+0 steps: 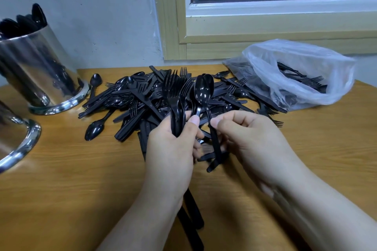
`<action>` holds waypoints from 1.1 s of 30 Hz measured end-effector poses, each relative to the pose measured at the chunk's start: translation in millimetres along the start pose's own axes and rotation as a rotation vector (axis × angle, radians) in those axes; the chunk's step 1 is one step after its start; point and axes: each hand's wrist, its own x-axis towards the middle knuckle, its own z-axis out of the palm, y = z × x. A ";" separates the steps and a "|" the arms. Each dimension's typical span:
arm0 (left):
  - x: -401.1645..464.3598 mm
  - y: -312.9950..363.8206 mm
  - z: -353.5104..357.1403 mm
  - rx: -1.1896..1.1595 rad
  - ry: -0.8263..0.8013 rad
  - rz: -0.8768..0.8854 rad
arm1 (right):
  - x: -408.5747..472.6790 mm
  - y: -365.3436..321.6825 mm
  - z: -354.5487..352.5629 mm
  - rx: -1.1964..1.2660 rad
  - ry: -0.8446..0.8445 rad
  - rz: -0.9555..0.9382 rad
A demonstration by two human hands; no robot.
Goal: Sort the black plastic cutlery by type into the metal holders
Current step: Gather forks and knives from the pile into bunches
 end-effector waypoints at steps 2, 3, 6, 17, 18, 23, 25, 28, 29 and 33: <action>-0.9 -0.6 1.1 0.015 -0.025 0.010 | -1.2 -1.1 0.9 0.017 -0.014 -0.010; -1.9 -0.5 1.6 0.001 -0.042 0.008 | -2.6 -2.4 1.3 0.020 -0.026 -0.016; -5.2 2.8 4.1 -0.056 -0.065 -0.023 | -6.0 -4.4 3.7 -0.004 -0.023 -0.039; -5.8 0.6 3.1 -0.012 -0.144 -0.037 | 0.4 -10.2 -13.8 -0.332 0.015 -0.160; -5.1 0.9 1.8 -0.016 -0.143 -0.047 | 7.6 -11.6 -28.6 -0.488 0.091 -0.220; -4.1 -0.5 -1.0 0.008 -0.139 -0.035 | 22.5 -27.8 -96.3 -1.080 0.133 -0.148; -3.9 -1.1 -0.4 0.022 -0.136 -0.019 | 22.4 -25.6 -102.0 -1.139 0.035 -0.091; -3.2 0.3 -0.6 0.036 -0.122 0.009 | 20.9 -25.2 -95.4 -1.171 -0.038 -0.071; -3.1 0.8 -1.1 0.044 -0.113 0.020 | 21.4 -24.1 -93.2 -1.188 -0.054 -0.074; -1.8 2.1 -1.6 0.104 -0.075 0.048 | 24.5 -15.8 -86.6 -1.244 -0.107 -0.078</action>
